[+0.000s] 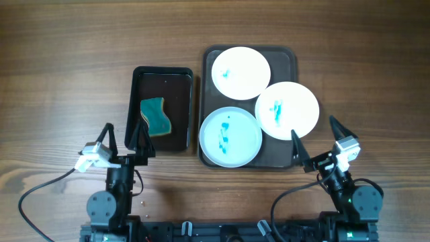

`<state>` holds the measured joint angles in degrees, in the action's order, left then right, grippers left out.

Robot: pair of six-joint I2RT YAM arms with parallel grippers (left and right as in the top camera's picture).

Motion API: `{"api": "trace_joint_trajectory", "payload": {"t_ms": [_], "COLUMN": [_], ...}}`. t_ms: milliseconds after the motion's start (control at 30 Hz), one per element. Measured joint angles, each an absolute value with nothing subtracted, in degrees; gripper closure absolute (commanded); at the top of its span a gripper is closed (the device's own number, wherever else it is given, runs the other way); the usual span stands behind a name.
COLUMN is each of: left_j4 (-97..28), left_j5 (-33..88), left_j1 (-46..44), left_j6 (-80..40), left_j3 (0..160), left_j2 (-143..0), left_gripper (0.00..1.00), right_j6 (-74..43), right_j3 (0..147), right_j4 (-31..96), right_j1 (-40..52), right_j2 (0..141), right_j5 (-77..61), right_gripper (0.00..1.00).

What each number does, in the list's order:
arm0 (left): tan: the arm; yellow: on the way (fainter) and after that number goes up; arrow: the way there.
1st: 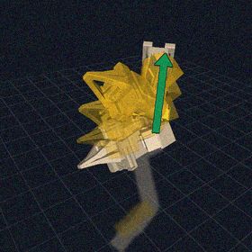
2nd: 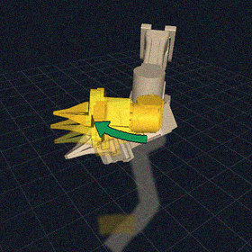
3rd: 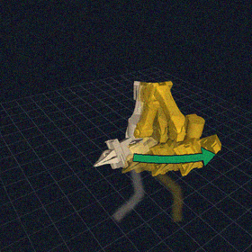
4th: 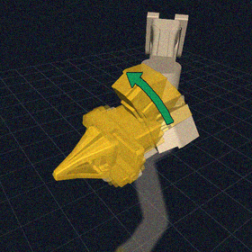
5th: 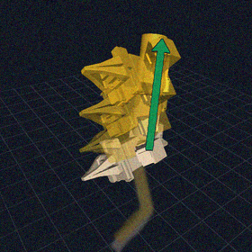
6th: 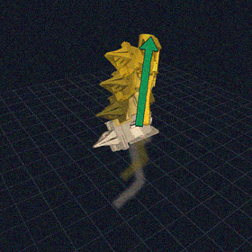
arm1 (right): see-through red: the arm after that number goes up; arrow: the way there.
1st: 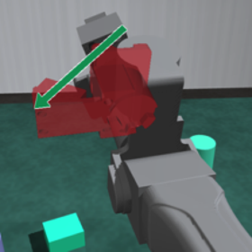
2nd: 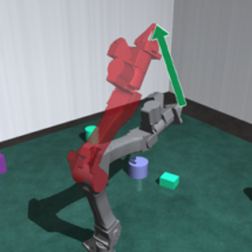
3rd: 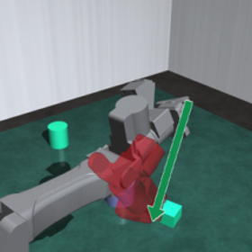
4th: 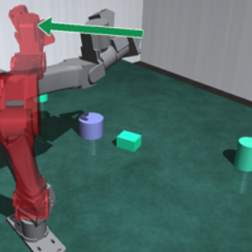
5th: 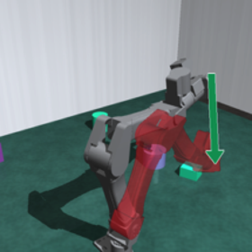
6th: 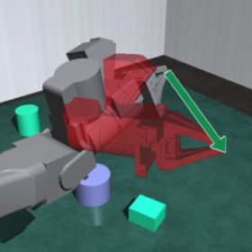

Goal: Clean dirty plates on tray and stack at the side

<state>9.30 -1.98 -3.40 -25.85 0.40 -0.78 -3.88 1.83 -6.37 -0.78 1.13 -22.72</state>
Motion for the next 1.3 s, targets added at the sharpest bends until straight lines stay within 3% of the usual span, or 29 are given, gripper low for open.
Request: {"api": "trace_joint_trajectory", "payload": {"t_ms": [133,300,667,800,967,1300], "left_j4": [10.1,1.0,-35.7,-47.9,-51.3,-52.8], "left_j5": [-1.5,0.5,5.1,5.6,6.4,14.1], "left_j1": [-3.4,-3.4,-3.4,-3.4,-3.4,-3.4], "left_j6": [-25.8,-25.8,-25.8,-25.8,-25.8,-25.8], "left_j3": [1.6,9.6,49.9,61.5,66.3,66.3], "left_j2": [-0.9,-6.1,-40.3,-52.0,-61.1,-67.3], "left_gripper": [0.00,0.00,0.00,0.00,0.00,0.00], "right_j6": [-4.9,-5.2,-8.3,-8.5,-12.3,-16.2], "right_j3": [8.6,20.0,55.7,61.7,62.5,61.6], "right_j4": [-3.2,4.8,39.5,43.1,44.6,55.6], "right_j1": [-0.8,-0.8,-0.8,-0.8,-0.8,3.3], "right_j2": [3.0,10.3,43.9,52.1,57.0,61.2], "right_j5": [-27.9,-30.0,-29.4,-29.5,-31.1,-28.9], "right_gripper": [0.00,0.00,0.00,0.00,0.00,0.28]}}
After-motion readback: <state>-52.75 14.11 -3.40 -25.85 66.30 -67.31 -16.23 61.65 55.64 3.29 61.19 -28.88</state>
